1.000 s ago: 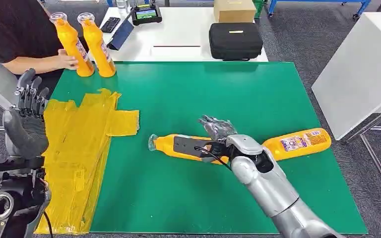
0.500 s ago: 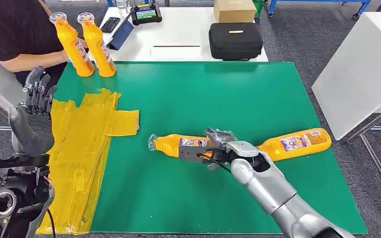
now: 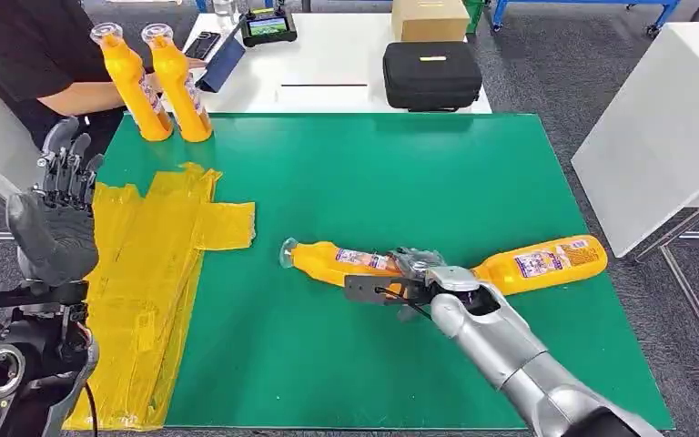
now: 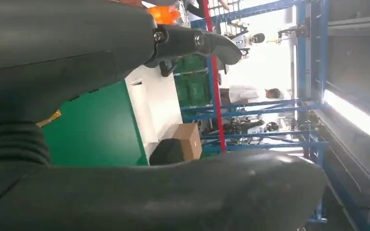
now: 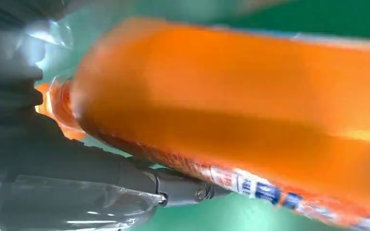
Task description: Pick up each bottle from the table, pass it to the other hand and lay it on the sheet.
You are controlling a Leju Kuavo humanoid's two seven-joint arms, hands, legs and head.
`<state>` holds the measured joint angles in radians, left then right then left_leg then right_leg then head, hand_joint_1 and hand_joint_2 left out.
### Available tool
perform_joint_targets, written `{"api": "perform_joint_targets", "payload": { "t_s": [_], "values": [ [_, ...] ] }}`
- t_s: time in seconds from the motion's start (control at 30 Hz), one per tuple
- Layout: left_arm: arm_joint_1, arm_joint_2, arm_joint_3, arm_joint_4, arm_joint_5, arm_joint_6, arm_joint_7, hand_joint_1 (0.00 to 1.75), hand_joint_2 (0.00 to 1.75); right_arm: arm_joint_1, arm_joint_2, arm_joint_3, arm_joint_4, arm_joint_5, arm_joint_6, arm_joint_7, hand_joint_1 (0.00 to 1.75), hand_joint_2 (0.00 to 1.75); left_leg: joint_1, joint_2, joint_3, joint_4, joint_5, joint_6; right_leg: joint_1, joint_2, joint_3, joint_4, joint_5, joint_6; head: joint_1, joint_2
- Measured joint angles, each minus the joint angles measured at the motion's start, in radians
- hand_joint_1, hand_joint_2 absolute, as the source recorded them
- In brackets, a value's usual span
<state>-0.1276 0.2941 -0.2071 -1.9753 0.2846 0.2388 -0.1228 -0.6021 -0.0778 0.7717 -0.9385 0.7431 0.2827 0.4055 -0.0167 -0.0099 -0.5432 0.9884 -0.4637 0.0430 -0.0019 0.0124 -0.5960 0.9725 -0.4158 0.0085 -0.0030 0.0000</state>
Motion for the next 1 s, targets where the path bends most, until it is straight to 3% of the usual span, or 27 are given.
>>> {"api": "perform_joint_targets", "payload": {
  "t_s": [0.37,0.4,0.43,1.0],
  "values": [
    [-0.010,0.005,-0.002,0.000,0.032,0.012,-0.010,0.00,0.00,-0.020,0.003,0.019,0.057,-0.007,-0.006,-0.020,0.02,1.75,0.000,0.000,0.000,0.000,0.000,0.000,0.000,0.000,0.000,0.000,0.000,0.000,0.000,0.000],
    [-0.011,0.008,-0.002,0.000,0.037,0.015,-0.013,0.00,0.00,-0.023,0.004,0.023,0.065,-0.007,-0.006,-0.023,1.38,1.75,0.000,0.000,0.001,0.000,0.000,0.000,0.000,0.000,0.001,0.000,0.000,0.000,0.000,0.000],
    [-0.011,0.010,-0.002,0.000,0.040,0.016,-0.016,0.00,0.00,-0.027,0.006,0.024,0.071,-0.007,-0.006,-0.024,1.75,1.75,0.000,0.001,0.001,0.000,0.000,0.000,0.000,0.000,0.001,0.000,0.000,0.000,0.000,0.000],
    [-0.018,0.018,-0.019,-0.005,0.061,0.035,-0.052,0.00,0.00,-0.050,0.035,0.048,0.153,-0.013,-0.040,-0.032,1.75,1.75,0.000,0.001,0.008,0.000,0.000,0.000,0.000,0.000,0.008,0.000,0.000,0.000,0.000,0.000]
  ]
}}
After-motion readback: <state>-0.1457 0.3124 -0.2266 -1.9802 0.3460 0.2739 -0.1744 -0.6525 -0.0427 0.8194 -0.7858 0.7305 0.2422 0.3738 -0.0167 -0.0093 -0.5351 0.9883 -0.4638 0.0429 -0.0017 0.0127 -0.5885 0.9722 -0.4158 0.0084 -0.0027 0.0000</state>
